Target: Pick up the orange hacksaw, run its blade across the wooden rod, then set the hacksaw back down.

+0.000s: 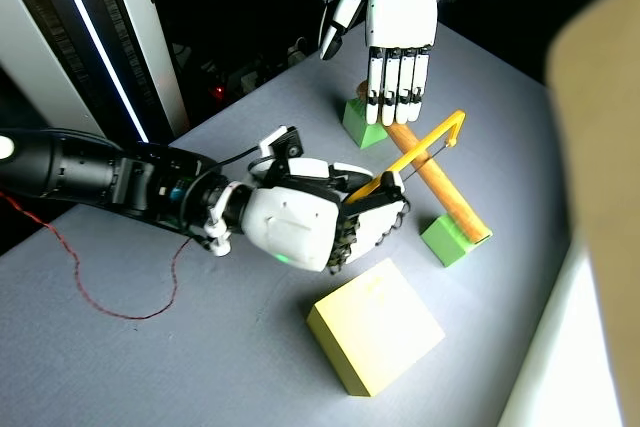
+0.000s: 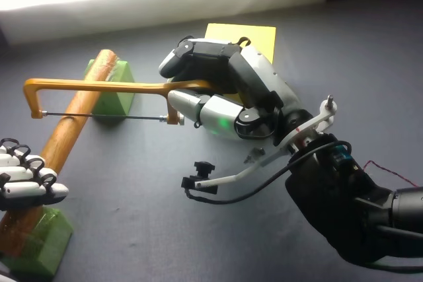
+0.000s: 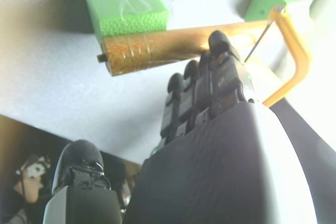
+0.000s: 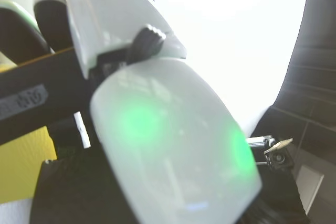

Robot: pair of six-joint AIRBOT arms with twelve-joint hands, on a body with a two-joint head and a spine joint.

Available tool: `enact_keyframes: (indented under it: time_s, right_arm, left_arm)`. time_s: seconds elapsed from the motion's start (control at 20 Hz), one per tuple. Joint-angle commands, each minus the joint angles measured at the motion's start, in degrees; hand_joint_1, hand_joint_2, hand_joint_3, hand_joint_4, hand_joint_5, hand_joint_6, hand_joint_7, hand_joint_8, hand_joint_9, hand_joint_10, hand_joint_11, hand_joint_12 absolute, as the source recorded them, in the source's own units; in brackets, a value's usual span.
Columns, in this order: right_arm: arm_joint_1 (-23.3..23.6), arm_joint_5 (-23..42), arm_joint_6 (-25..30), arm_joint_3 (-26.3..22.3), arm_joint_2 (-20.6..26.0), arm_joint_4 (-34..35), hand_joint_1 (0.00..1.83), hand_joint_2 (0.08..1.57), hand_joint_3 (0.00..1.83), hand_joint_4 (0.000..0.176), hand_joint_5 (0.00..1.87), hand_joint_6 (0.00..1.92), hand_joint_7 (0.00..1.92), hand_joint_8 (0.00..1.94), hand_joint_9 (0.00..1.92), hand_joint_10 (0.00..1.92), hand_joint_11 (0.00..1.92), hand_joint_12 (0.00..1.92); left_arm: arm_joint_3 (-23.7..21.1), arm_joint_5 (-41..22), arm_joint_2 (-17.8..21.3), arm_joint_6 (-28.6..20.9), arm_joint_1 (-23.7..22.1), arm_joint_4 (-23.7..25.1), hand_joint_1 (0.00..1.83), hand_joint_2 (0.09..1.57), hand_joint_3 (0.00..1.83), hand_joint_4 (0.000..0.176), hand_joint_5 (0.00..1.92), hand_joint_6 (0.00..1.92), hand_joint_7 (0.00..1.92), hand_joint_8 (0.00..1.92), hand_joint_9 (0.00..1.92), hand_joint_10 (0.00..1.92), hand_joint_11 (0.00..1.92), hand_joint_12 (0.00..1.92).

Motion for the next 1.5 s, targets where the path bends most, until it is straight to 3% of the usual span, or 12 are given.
enact_keyframes:
  time_s: [0.0,0.3,0.45,0.65,0.95,1.2,1.25,1.45]
  right_arm:
    - [0.9,7.0,1.1,-0.3,0.2,-3.1,1.37,1.15,0.00,0.000,0.79,1.06,0.90,1.08,0.95,1.28,0.95,1.27]
    - [3.0,7.4,0.2,-3.6,3.2,-3.0,1.37,1.15,0.00,0.000,0.78,1.08,0.89,1.09,0.96,1.27,0.95,1.27]
    - [3.9,7.9,-1.5,-7.8,7.5,-1.7,1.37,1.15,0.00,0.000,0.79,1.06,0.89,1.10,0.96,1.28,0.96,1.26]
    - [3.4,8.0,-2.9,-13.2,13.6,-0.4,1.37,1.15,0.00,0.000,0.78,1.06,0.89,1.11,0.94,1.30,0.95,1.28]
    - [-3.5,12.3,-1.2,-18.6,18.6,0.5,1.37,1.15,0.00,0.000,0.79,1.07,0.89,1.10,0.94,1.30,0.93,1.28]
    - [-8.9,13.8,0.0,-19.3,18.6,0.5,1.37,1.15,0.00,0.000,0.79,1.08,0.89,1.11,0.93,1.30,0.90,1.29]
    - [-10.0,15.2,-0.2,-19.3,18.4,0.5,1.37,1.15,0.00,0.000,0.81,1.08,0.89,1.09,0.94,1.28,0.89,1.29]
    - [-13.7,18.3,1.0,-19.7,17.5,0.5,1.37,1.15,0.00,0.000,0.76,1.13,0.88,1.11,0.97,1.24,0.92,1.25]
  left_arm:
    - [0.3,-1.2,-0.1,0.2,-0.5,-0.8,0.16,1.09,0.00,0.000,0.08,0.00,0.06,0.00,0.03,0.00,0.00,0.22]
    - [0.4,-1.2,0.0,0.2,-0.5,-0.8,0.19,1.08,0.00,0.000,0.07,0.00,0.05,0.00,0.03,0.00,0.00,0.24]
    - [0.5,-1.2,0.0,0.2,-0.5,-0.8,0.11,1.10,0.00,0.000,0.04,0.00,0.03,0.00,0.02,0.00,0.00,0.18]
    - [0.4,-1.2,0.0,0.3,-0.5,-0.8,0.20,1.07,0.00,0.001,0.09,0.01,0.07,0.00,0.05,0.01,0.00,0.26]
    - [0.3,-1.3,0.0,0.3,-0.5,-0.8,0.13,1.10,0.01,0.000,0.05,0.00,0.03,0.00,0.02,0.00,0.00,0.24]
    - [0.2,-1.3,0.0,0.3,-0.6,-0.8,0.13,1.10,0.00,0.000,0.03,0.00,0.02,0.00,0.00,0.00,0.00,0.15]
    - [0.2,-1.3,0.0,0.3,-0.6,-0.8,0.16,1.09,0.00,0.000,0.05,0.00,0.04,0.00,0.03,0.00,0.00,0.24]
    - [0.2,-1.3,-0.1,0.3,-0.6,-0.8,0.16,1.09,0.00,0.000,0.07,0.01,0.06,0.01,0.04,0.01,0.00,0.29]
